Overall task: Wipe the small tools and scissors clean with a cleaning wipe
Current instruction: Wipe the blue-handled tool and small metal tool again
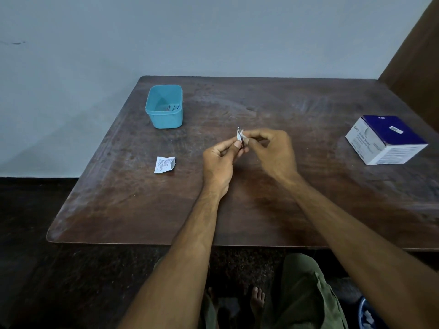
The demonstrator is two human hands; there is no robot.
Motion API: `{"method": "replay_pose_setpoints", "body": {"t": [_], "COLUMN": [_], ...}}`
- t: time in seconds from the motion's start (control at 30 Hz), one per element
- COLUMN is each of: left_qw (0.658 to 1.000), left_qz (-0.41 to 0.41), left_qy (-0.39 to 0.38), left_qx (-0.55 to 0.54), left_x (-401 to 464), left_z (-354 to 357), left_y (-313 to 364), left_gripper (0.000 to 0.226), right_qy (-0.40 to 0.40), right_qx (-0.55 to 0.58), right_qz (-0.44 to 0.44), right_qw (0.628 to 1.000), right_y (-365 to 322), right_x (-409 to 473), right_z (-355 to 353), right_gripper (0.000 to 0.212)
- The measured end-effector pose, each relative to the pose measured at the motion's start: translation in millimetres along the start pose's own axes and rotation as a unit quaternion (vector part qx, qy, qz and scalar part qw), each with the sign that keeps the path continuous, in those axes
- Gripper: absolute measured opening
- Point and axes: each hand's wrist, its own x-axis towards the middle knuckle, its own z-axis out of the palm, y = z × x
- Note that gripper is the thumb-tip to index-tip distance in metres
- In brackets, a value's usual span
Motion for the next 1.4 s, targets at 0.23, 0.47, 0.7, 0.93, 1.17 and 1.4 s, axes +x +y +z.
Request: {"method": "replay_pose_setpoints", "body": {"t": [0.23,0.47,0.7,0.93,1.17,1.4], "left_qw": [1.000,1.000,1.000,0.998,0.996,0.992], "left_qz": [0.002,-0.004,-0.005,0.015,0.012,0.041], "left_qy": [-0.002,-0.007,0.015,0.030,0.069,0.095], "left_qx": [-0.012,-0.002,-0.003,0.055,0.053,0.072], "left_x": [0,1,-2,-5,-7,-4], "left_z": [-1,0,1,5,8,5], "left_y": [0,-1,2,3,5,-1], "left_gripper": [0.020,0.017,0.013,0.009,0.025,0.036], "right_qy": [0.016,0.028,0.007,-0.003,-0.096,-0.139], "right_qx": [0.041,-0.074,-0.134,-0.321,-0.476,-0.487], "right_qz": [-0.010,-0.085,-0.112,-0.295,-0.279,-0.249], "right_qw": [0.999,0.993,0.985,0.900,0.828,0.825], "right_y": [-12,-5,3,-15,-22,-29], "right_x": [6,0,3,15,10,1], "right_z": [3,-1,-1,-12,-9,3], "right_gripper": [0.017,0.017,0.019,0.012,0.016,0.013]}}
